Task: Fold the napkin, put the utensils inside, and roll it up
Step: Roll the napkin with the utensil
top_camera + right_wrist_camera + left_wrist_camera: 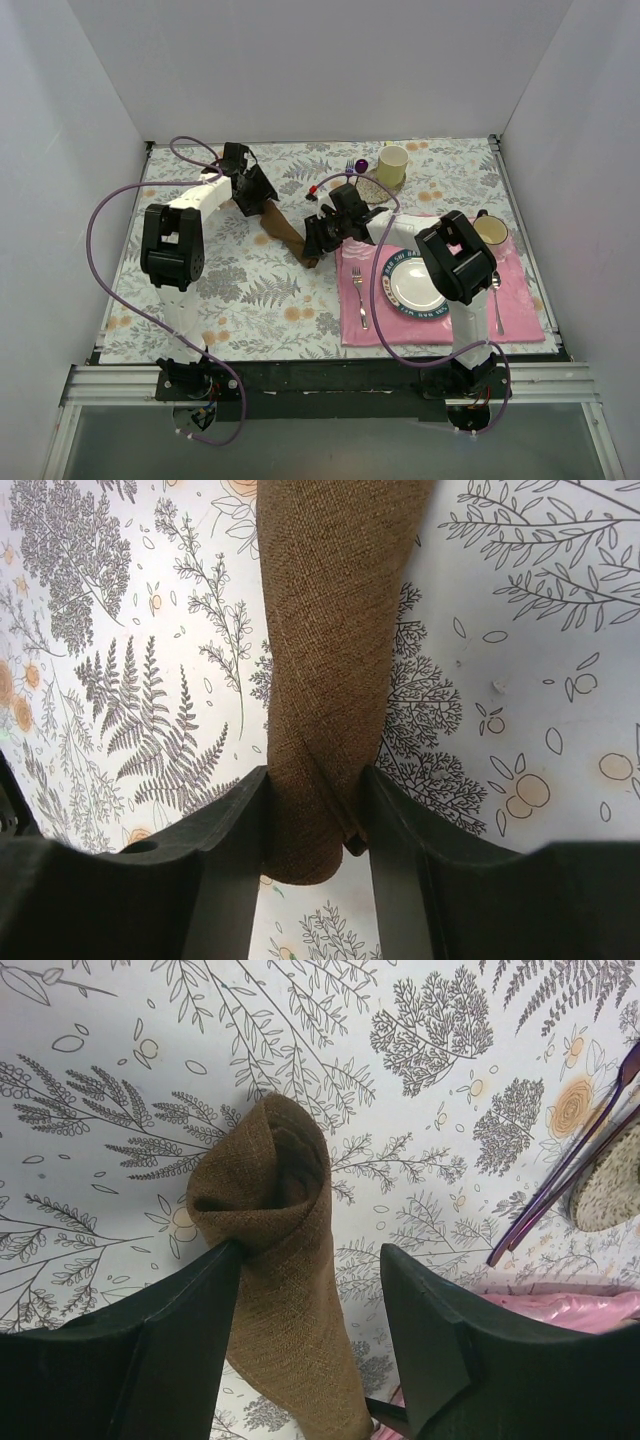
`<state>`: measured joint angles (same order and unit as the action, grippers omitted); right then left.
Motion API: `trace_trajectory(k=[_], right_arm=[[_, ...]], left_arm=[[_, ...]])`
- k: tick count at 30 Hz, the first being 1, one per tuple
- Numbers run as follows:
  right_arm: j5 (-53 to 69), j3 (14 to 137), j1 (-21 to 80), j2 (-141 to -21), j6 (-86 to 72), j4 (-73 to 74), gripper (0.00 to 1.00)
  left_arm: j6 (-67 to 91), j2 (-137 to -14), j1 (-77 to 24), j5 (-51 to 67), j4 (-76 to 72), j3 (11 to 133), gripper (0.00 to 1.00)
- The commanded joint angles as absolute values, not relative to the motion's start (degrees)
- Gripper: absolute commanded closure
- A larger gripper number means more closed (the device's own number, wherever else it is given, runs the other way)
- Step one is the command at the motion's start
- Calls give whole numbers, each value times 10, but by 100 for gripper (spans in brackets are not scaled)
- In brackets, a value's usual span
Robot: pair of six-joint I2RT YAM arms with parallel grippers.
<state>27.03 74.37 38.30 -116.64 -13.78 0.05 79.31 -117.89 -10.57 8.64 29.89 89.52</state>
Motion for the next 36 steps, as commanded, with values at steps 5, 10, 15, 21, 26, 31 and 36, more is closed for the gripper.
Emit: trace_trajectory(k=[5, 10, 15, 21, 26, 31, 36], right_arm=[[278, 752, 382, -1162, -135, -1, 41], [279, 759, 383, -1158, -134, -1, 38], [291, 765, 382, -1173, -145, -1, 41], [303, 754, 380, -1184, -177, -26, 57], [305, 755, 378, -1184, -178, -26, 57], [299, 754, 378, -1178, -171, -20, 57], [297, 756, 377, -1177, -172, -18, 57]], left_arm=[[781, -1140, -102, 64, 308, 912, 39], [778, -1123, -102, 76, 316, 923, 37], [775, -1113, -102, 84, 325, 918, 36], [771, -1081, -102, 98, 335, 877, 36], [773, -1047, -103, 96, 339, 856, 36], [785, -1048, -103, 124, 330, 861, 35], [808, -1077, -128, 130, 333, 866, 37]])
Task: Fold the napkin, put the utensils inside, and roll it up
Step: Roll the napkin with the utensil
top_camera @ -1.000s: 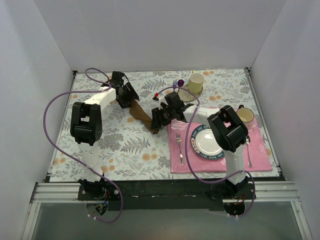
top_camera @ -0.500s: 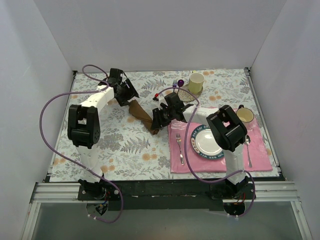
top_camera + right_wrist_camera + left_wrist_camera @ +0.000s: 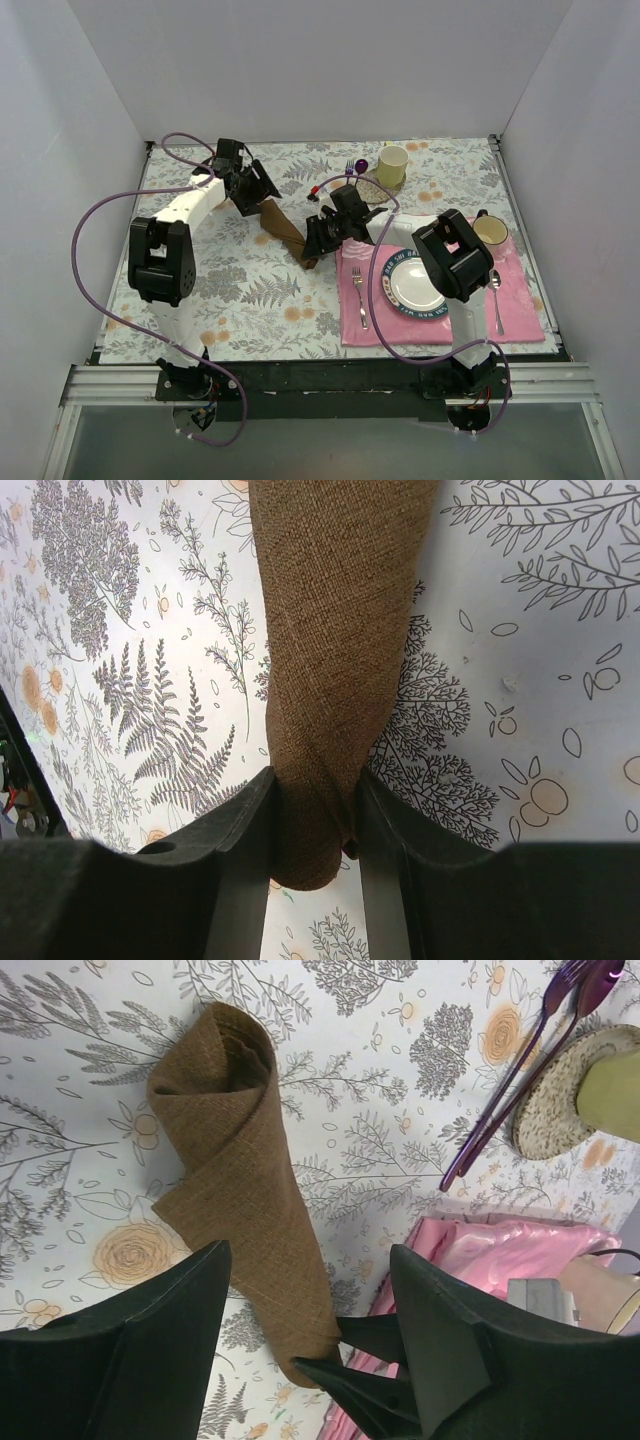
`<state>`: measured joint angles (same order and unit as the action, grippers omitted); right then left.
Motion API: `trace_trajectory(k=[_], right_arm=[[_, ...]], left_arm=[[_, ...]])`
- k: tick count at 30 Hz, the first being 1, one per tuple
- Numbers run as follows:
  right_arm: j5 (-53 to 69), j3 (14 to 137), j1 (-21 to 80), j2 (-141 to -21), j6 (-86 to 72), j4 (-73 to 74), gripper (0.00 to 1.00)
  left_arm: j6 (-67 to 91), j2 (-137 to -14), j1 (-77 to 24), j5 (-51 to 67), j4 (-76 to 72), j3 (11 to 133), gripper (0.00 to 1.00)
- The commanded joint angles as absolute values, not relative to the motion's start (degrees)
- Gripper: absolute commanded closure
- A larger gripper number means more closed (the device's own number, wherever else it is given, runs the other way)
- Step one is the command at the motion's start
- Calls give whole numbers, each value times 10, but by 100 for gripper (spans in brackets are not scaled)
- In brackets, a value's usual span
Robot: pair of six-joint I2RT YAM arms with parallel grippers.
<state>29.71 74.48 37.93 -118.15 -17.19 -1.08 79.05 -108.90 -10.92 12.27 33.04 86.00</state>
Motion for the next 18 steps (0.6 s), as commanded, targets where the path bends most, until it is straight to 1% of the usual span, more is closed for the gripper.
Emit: trace_trajectory(k=[1, 6, 11, 18], right_arm=[[298, 758, 378, -1178, -171, -16, 57], [299, 759, 378, -1179, -168, -13, 58], [295, 760, 377, -1177, -166, -11, 58], [299, 765, 378, -1181, -166, -11, 58]], left_arm=[[809, -1079, -129, 126, 342, 867, 37], [821, -1096, -138, 77, 383, 883, 35], [845, -1111, -150, 40, 413, 892, 29], [864, -1149, -161, 41, 386, 885, 30]])
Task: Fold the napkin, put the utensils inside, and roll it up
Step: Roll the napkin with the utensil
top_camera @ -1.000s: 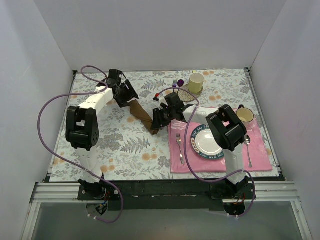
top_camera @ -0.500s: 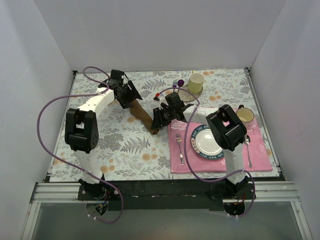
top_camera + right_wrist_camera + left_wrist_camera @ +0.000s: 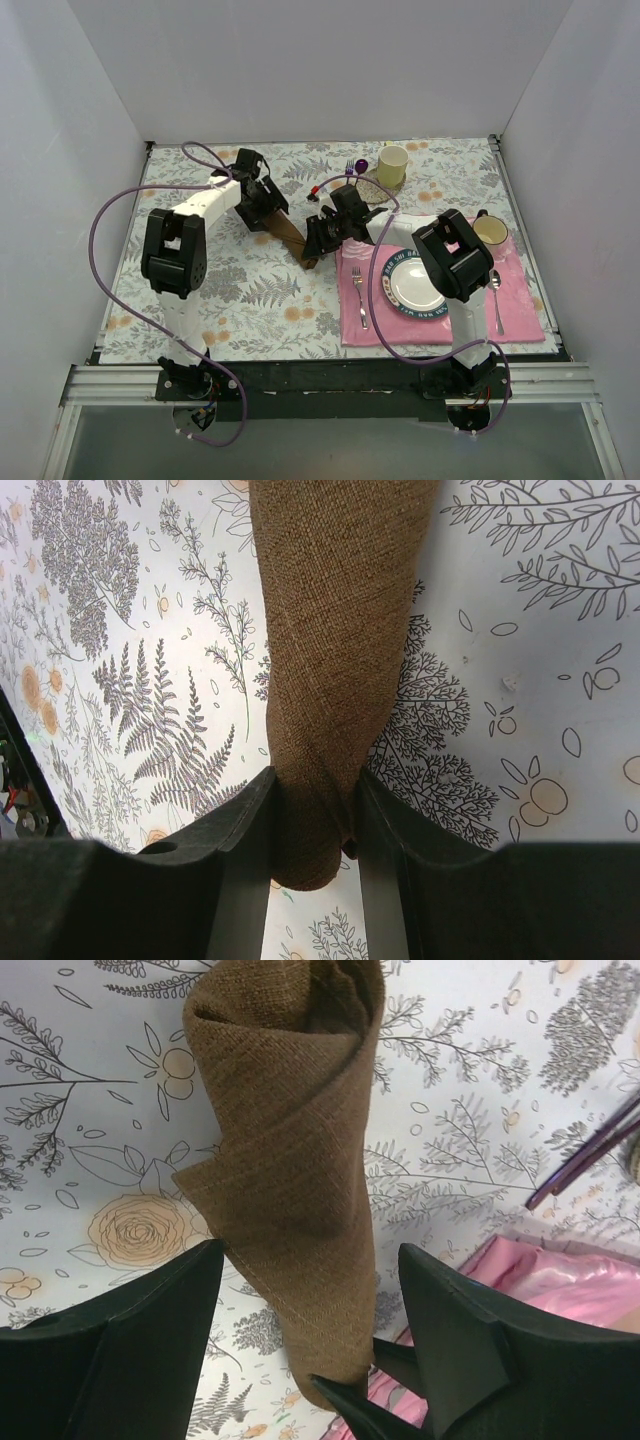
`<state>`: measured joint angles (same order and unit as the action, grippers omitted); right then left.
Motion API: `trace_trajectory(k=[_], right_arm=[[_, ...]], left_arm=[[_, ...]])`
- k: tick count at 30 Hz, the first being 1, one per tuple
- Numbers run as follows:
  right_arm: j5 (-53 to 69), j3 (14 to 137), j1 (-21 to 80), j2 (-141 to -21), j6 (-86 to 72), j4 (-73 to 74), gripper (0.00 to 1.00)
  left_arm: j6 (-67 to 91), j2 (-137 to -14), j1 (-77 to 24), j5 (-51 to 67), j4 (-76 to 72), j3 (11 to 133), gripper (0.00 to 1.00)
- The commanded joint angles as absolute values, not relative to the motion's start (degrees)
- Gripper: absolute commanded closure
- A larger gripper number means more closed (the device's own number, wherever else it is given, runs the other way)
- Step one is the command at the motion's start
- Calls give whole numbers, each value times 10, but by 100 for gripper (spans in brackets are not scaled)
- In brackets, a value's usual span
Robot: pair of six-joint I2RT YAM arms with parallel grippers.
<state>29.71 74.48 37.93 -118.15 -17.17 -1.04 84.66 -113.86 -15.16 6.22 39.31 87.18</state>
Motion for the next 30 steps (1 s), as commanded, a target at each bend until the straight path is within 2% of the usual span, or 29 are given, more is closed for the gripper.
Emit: trace_trajectory(k=[1, 10, 19, 25, 30], right_arm=[[300, 765, 377, -1182, -167, -11, 58], [306, 764, 378, -1186, -168, -13, 59], [316, 761, 378, -1187, -171, -20, 59], [328, 758, 381, -1190, -184, -35, 53], [325, 772, 386, -1188, -182, -28, 42]], left_arm=[[865, -1154, -161, 39, 379, 885, 30], [880, -1154, -163, 14, 315, 835, 36], [856, -1163, -163, -28, 310, 844, 54], [834, -1172, -163, -39, 311, 857, 63], [789, -1179, -162, -50, 331, 880, 74]])
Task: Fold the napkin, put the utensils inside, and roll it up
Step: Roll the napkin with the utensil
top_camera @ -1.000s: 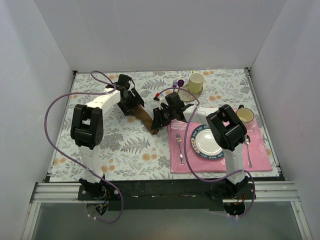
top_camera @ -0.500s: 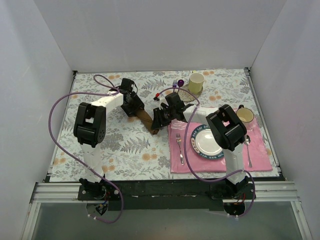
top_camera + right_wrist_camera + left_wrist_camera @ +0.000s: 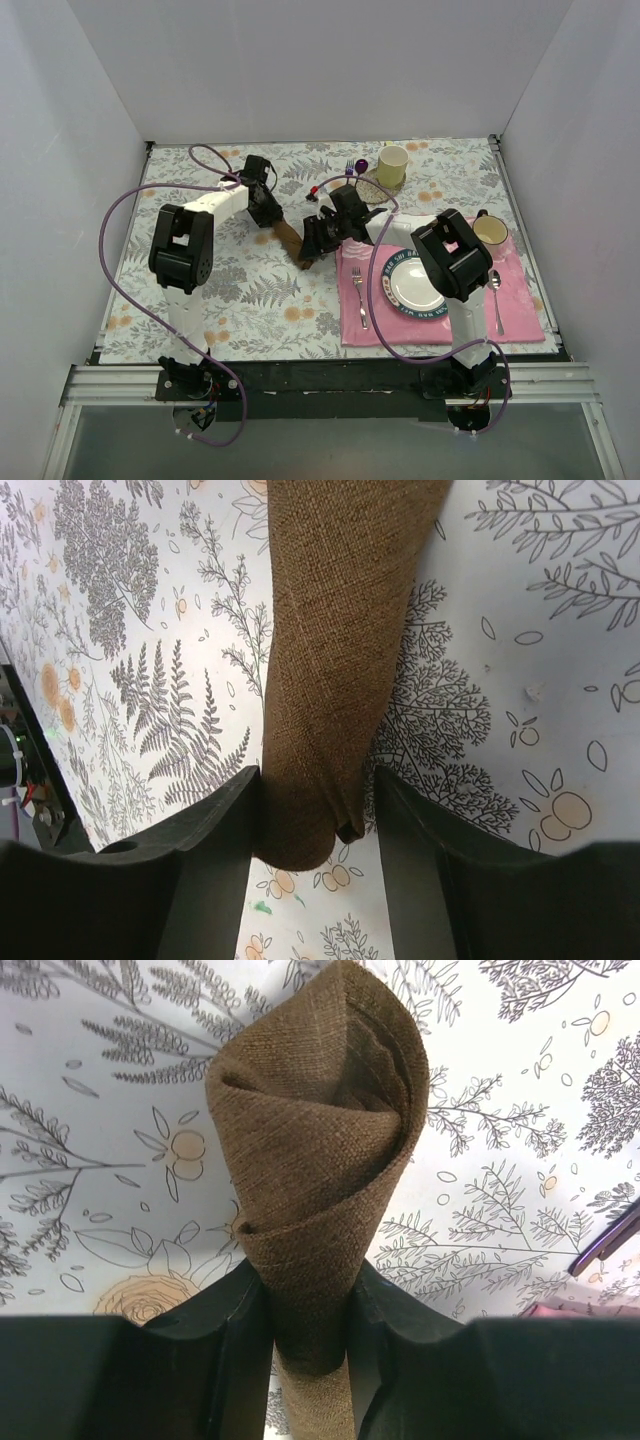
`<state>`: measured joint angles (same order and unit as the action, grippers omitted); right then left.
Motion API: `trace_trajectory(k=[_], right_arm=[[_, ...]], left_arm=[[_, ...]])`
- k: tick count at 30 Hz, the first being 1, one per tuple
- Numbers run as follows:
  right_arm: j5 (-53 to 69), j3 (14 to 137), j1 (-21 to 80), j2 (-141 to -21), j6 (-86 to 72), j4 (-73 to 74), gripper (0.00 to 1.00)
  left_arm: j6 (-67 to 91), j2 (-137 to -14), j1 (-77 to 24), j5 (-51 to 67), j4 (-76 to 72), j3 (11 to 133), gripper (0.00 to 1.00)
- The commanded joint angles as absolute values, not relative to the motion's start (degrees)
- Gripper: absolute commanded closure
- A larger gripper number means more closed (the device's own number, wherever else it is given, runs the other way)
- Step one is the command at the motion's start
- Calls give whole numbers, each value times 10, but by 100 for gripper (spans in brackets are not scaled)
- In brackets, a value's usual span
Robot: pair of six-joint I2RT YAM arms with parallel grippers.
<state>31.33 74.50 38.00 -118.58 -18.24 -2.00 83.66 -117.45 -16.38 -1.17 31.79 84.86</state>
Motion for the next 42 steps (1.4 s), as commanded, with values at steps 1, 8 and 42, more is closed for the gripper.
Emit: trace_trajectory(k=[1, 8, 42], right_arm=[[321, 776, 387, -1187, -177, -24, 40], [301, 802, 382, -1164, -148, 32, 29], [416, 841, 381, -1268, -360, -258, 51]], left_arm=[[780, -1181, -163, -48, 336, 894, 75], [667, -1220, -158, -84, 410, 979, 78], [618, -1324, -129, -89, 436, 1129, 39]])
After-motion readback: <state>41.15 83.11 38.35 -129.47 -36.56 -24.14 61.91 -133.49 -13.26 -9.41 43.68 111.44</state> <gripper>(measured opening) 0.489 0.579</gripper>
